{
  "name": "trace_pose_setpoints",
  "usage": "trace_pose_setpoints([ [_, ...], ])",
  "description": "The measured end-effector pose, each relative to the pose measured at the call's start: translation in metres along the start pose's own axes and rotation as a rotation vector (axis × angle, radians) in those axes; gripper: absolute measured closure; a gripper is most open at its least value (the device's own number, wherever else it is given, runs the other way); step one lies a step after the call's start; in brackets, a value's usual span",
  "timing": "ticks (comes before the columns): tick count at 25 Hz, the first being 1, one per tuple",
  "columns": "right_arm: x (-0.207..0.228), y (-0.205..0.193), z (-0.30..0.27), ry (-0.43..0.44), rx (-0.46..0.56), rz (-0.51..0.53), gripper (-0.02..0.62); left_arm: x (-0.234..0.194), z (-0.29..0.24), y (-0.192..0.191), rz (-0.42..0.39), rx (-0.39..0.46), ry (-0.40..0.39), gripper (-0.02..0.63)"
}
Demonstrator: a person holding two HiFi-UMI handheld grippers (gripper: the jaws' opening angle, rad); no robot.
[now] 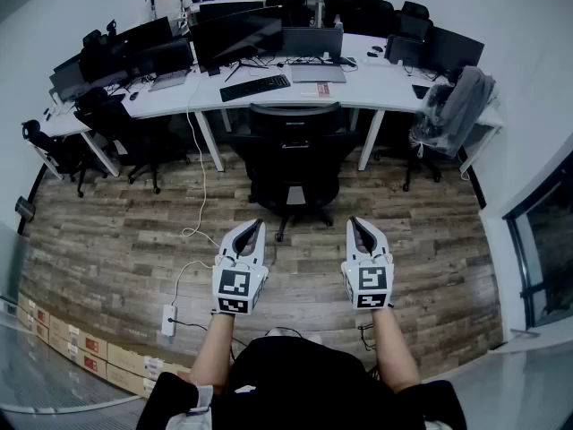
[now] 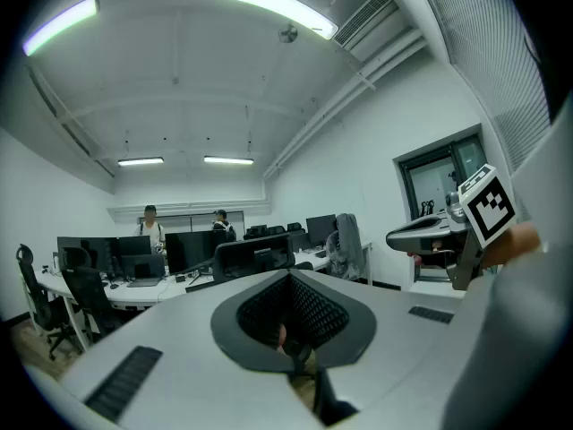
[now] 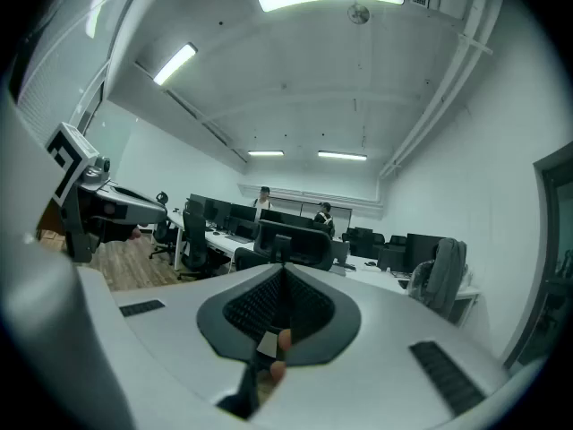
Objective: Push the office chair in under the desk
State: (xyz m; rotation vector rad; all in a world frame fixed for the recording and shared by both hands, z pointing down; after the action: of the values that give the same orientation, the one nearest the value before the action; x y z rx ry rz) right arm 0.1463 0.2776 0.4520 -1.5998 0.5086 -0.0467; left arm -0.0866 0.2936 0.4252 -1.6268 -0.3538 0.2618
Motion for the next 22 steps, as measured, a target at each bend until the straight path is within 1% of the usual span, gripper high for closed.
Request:
trace_pose_setpoints([
  [9,0.006,-0.005,0.0,0.015,-0.007,0.001,0.572,0.006,-0.006,-0.006,-0.008,-0.022,0.015,0.591],
  [15,0.012,-0.012,0.002,0.033,-0.007,-0.042,0.572,0.014,-0.009,-0.005,-0.001,-0.024,0.015,0.591],
  [22,0.025,-0.023,0.013,0.056,0.002,-0.029,0.572,0.038,-0.008,-0.008,-0.014,-0.021,0.027,0.591],
])
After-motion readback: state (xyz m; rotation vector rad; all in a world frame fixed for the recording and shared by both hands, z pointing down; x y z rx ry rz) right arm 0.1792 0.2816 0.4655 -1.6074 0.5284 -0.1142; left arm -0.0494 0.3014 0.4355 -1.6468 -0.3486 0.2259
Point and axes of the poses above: the fingertips, and each gripper's own axes: z backward along the fingers, x to its right, y out of its top, the point moved 4 cm from there along z, backward along the fingers, and after that the axes turned 5 degrees about z, right-handed, at the moved point
